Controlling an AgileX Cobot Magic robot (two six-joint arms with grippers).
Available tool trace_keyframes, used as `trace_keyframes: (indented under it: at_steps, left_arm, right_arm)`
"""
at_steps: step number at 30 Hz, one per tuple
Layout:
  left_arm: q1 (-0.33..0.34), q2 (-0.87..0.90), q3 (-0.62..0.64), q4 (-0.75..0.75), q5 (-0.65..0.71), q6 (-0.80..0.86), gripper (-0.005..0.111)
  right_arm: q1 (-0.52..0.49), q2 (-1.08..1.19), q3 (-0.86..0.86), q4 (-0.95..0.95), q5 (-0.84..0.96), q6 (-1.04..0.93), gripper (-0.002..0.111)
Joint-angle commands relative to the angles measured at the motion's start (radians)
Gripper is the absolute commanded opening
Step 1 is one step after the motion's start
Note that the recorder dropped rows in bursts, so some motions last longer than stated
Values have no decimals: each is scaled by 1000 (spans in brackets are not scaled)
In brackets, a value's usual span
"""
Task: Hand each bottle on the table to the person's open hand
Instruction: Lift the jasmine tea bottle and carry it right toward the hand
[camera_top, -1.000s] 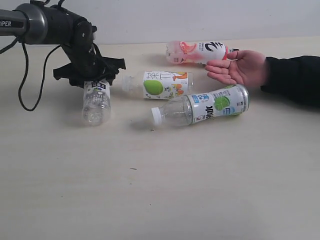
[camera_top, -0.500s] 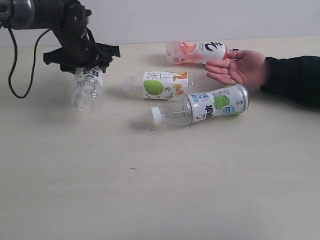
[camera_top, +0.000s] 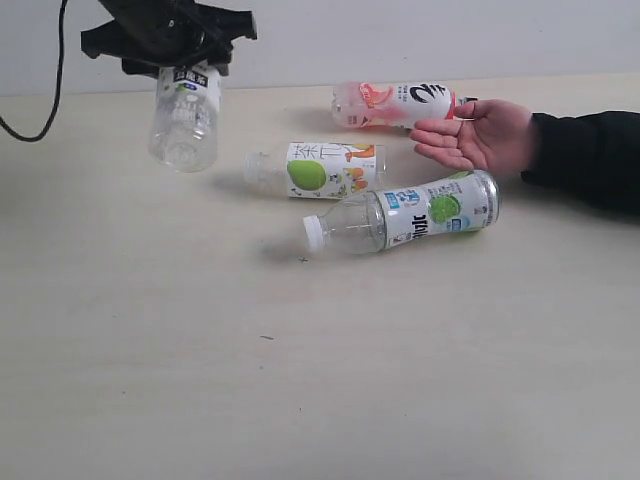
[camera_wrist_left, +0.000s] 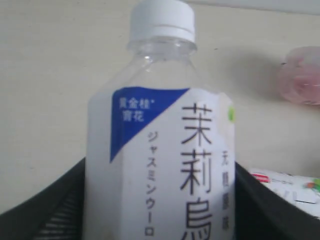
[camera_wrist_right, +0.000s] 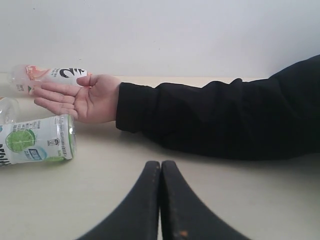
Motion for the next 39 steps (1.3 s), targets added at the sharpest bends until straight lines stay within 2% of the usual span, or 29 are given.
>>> trace_keyframes:
  at_steps: [1, 8, 13, 19, 21, 30, 39]
  left_arm:
    - [-70, -45, -2, -19, -77, -6, 0]
    - [-200, -58, -2, -221, -302, -6, 0]
    - [-325, -58, -2, -223, -475, -5, 0]
    - [-417, -21, -2, -223, -758, -11, 0]
    - [-427, 5, -30, -223, -797, -51, 0]
    - [-402, 219, -314, -223, -720, -265, 0]
    - [-390, 400, -445, -223, -765, -379, 0]
  right_arm:
    - [-9, -5, 5, -1, -4, -8, 0]
    - [-9, -5, 5, -1, -4, -8, 0]
    - [-9, -5, 5, -1, -4, -8, 0]
    - [-9, -5, 5, -1, -4, -8, 0]
    - [-9, -5, 5, -1, -4, -8, 0]
    - [-9, -5, 5, -1, -4, -8, 0]
    - [-9, -5, 5, -1, -4, -8, 0]
